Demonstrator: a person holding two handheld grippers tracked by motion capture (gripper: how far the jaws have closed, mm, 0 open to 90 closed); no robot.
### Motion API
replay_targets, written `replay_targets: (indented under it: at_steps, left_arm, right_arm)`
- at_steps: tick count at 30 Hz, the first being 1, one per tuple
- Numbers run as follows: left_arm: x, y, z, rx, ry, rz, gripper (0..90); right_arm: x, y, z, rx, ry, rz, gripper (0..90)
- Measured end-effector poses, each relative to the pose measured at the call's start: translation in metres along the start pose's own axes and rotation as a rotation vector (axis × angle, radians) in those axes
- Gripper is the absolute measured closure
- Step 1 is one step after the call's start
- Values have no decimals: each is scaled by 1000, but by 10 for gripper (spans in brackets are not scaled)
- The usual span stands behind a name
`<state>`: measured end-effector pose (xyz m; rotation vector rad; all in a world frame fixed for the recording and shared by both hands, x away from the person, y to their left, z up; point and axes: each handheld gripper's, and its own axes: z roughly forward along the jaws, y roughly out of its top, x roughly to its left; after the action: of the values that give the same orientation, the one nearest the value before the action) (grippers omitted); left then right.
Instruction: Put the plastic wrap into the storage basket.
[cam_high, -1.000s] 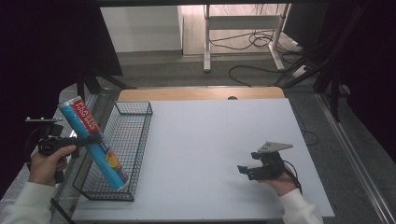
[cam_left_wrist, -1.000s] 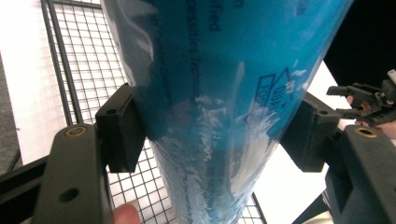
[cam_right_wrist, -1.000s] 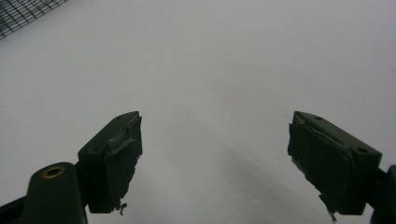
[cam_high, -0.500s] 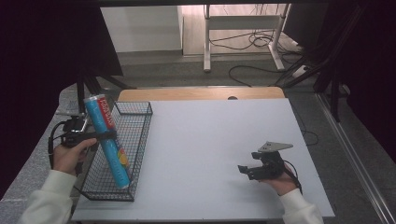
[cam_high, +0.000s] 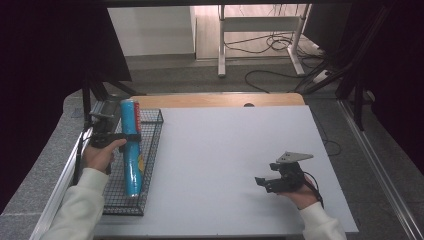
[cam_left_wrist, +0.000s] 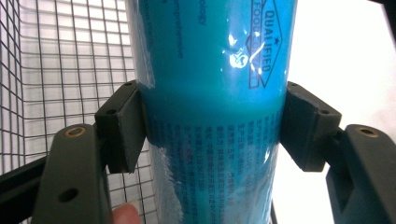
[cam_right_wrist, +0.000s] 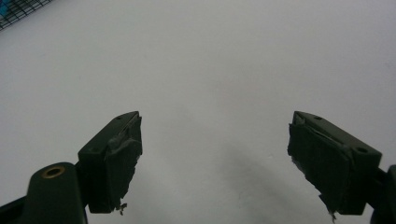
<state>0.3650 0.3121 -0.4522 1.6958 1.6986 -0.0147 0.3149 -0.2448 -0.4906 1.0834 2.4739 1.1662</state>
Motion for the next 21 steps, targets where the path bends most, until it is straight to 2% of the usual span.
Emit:
replay_targets:
  at_steps: [3, 8, 16, 19, 21]
  left_arm:
    - [1, 2, 13, 17, 28, -12, 315]
    - [1, 3, 29, 27, 50, -34, 315]
    - [8, 3, 55, 50, 95, -78, 309]
    - [11, 3, 59, 56, 129, -76, 309]
    - [12, 3, 55, 4, 129, -66, 325]
  right_arm:
    - [0, 0, 1, 0, -2, -1, 177]
    - [1, 0, 2, 4, -8, -3, 176]
    - [1, -1, 3, 9, -18, 0, 176]
    - [0, -1, 3, 9, -18, -2, 177]
    - [0, -1, 3, 10, -18, -1, 177]
